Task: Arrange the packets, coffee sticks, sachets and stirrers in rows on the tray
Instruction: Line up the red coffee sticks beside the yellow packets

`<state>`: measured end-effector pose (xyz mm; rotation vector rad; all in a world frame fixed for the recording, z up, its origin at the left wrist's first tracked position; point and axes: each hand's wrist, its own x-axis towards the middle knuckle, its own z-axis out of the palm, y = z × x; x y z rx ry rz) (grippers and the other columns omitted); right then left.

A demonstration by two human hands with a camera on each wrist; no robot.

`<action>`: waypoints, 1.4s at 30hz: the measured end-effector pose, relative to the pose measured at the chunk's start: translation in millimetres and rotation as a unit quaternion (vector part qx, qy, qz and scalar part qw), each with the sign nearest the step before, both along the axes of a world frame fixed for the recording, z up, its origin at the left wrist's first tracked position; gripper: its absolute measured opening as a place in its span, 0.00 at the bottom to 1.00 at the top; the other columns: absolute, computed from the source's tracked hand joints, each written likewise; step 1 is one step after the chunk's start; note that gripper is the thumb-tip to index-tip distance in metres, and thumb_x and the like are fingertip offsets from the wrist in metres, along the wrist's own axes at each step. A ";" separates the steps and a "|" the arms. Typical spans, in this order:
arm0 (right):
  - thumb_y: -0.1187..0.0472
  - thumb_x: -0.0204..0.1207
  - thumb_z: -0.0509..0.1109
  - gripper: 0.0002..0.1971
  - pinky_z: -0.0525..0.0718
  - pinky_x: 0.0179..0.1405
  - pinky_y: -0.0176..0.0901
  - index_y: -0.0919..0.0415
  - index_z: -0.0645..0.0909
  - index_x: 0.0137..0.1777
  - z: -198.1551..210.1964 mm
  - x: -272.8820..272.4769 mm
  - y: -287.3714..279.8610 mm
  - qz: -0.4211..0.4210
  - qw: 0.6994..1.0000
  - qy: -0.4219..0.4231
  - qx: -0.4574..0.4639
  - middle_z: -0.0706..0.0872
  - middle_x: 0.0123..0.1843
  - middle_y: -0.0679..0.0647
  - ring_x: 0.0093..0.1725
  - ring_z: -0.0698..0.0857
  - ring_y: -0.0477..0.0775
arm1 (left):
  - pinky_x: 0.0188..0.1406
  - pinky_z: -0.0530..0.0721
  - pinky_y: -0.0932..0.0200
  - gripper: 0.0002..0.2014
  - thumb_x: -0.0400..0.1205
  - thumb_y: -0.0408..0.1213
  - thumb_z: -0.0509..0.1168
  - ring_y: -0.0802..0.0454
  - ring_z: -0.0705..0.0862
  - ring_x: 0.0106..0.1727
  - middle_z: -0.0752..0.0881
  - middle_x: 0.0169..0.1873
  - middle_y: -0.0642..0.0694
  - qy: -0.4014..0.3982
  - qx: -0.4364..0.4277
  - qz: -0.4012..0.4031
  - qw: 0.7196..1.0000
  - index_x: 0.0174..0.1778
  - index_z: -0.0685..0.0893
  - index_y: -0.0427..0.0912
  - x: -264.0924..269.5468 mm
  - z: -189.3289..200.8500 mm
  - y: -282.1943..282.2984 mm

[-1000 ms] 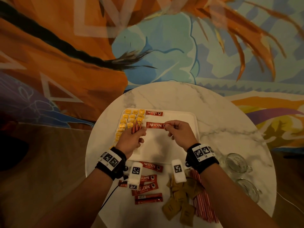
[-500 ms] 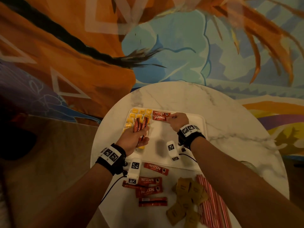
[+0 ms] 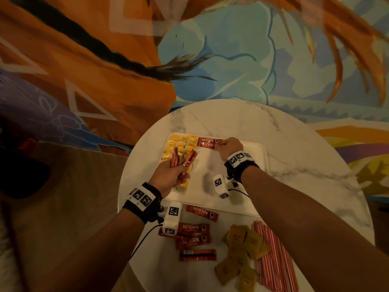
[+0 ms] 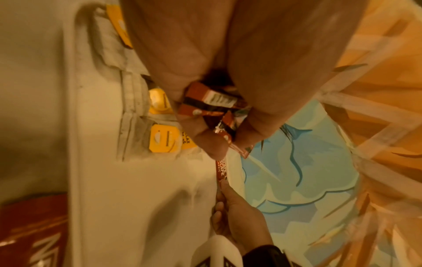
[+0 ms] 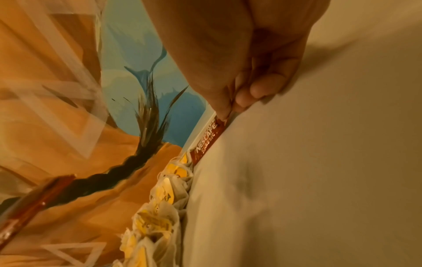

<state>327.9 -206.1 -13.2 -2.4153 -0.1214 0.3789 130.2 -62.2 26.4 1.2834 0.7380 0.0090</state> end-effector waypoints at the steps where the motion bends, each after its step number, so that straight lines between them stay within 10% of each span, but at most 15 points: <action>1: 0.50 0.77 0.75 0.15 0.76 0.42 0.40 0.61 0.88 0.55 -2.1 1.2 -0.9 -0.008 1.000 -0.002 0.007 0.88 0.47 0.52 0.43 0.83 0.53 | 0.30 0.85 0.61 0.09 0.83 0.27 0.68 0.49 0.89 0.36 0.89 0.41 0.37 -0.001 0.002 -0.002 1.000 0.57 0.87 0.34 -0.4 -0.1 -0.5; 19: 0.48 0.80 0.72 0.13 0.78 0.49 0.43 0.58 0.84 0.53 10.7 -12.9 -6.9 -0.013 0.996 0.011 0.088 0.84 0.47 0.50 0.47 0.82 0.53 | 0.28 0.77 0.63 0.10 0.83 0.29 0.70 0.57 0.83 0.28 0.88 0.31 0.45 -0.015 0.036 -0.019 0.999 0.60 0.87 0.37 -2.2 1.2 1.3; 29: 0.41 0.83 0.66 0.26 0.77 0.24 0.39 0.67 0.89 0.46 45.1 -79.0 -26.4 0.115 0.951 0.147 0.246 0.88 0.33 0.53 0.26 0.78 0.50 | 0.30 0.77 0.61 0.05 0.80 0.28 0.74 0.53 0.81 0.32 0.86 0.33 0.45 -0.026 0.075 -0.021 0.997 0.48 0.89 0.42 3.3 -4.1 -8.5; 42: 0.62 0.79 0.75 0.10 0.81 0.29 0.38 0.60 0.85 0.59 42.1 -87.0 -45.8 0.085 0.944 0.108 0.300 0.92 0.46 0.62 0.31 0.84 0.46 | 0.23 0.74 0.66 0.06 0.82 0.25 0.71 0.56 0.82 0.30 0.86 0.33 0.43 -0.042 0.018 0.019 0.999 0.49 0.86 0.41 3.7 4.0 -12.8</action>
